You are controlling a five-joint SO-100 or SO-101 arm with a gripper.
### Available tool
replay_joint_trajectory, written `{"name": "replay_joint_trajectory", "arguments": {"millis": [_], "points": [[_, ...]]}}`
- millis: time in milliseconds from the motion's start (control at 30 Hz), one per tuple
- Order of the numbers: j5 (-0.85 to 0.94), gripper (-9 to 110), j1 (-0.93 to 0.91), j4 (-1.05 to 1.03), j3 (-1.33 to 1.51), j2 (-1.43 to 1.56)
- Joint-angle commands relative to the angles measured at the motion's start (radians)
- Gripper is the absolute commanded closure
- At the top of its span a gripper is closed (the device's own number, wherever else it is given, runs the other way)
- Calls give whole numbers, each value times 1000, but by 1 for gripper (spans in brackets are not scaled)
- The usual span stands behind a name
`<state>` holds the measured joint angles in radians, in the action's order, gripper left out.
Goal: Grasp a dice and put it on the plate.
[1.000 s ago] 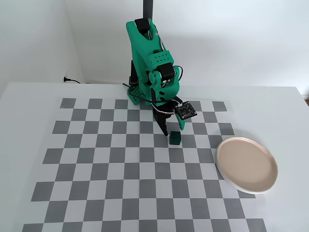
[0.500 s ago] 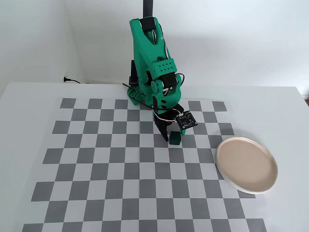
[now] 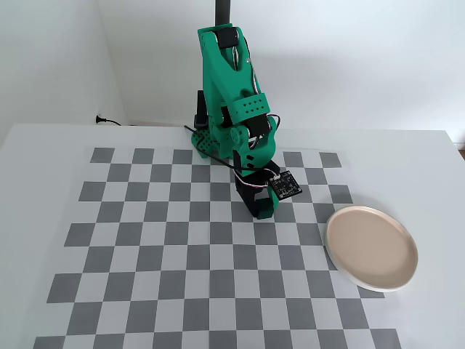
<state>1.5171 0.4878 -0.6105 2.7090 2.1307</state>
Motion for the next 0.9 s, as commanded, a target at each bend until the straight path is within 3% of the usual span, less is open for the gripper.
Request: {"name": "replay_joint_trajectory", "arguments": {"millis": [0, 200, 533, 867], "points": [[-5, 93, 20, 6, -43, -3], [-6, 106, 26, 3, -43, -8], [-3, 106, 43, -173, -141, 141], [-60, 106, 176, -377, -383, 166]]}}
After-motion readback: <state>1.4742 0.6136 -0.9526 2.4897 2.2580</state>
